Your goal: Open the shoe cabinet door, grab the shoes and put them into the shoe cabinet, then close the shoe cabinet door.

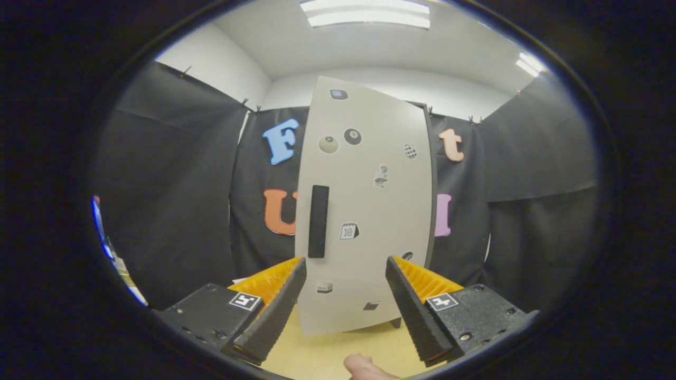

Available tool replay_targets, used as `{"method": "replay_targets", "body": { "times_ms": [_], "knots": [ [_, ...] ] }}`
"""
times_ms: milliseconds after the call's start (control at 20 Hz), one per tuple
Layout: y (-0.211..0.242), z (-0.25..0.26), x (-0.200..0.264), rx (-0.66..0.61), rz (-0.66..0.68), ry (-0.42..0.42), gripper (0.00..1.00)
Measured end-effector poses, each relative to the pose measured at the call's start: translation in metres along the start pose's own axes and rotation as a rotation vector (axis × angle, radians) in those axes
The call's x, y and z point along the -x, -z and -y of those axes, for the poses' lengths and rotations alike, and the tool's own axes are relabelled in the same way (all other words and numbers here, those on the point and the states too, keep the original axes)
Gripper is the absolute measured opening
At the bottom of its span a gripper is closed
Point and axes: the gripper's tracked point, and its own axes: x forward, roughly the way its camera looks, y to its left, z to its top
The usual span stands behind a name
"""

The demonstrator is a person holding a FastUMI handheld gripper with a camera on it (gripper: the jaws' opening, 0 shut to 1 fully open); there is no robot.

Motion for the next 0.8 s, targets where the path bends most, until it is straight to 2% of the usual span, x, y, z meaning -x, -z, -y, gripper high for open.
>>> {"method": "replay_targets", "body": {
  "times_ms": [150,250,350,600,800],
  "knots": [
    [0.023,0.011,0.017,-0.052,-0.005,0.021,0.99],
    [0.033,0.013,0.025,-0.037,-0.027,0.010,0.99],
    [0.029,0.015,0.035,-0.029,-0.013,-0.022,0.99],
    [0.019,0.033,0.054,-0.045,0.045,0.004,0.99],
    [0.028,0.034,0.052,-0.048,0.016,-0.008,0.99]
  ]
}}
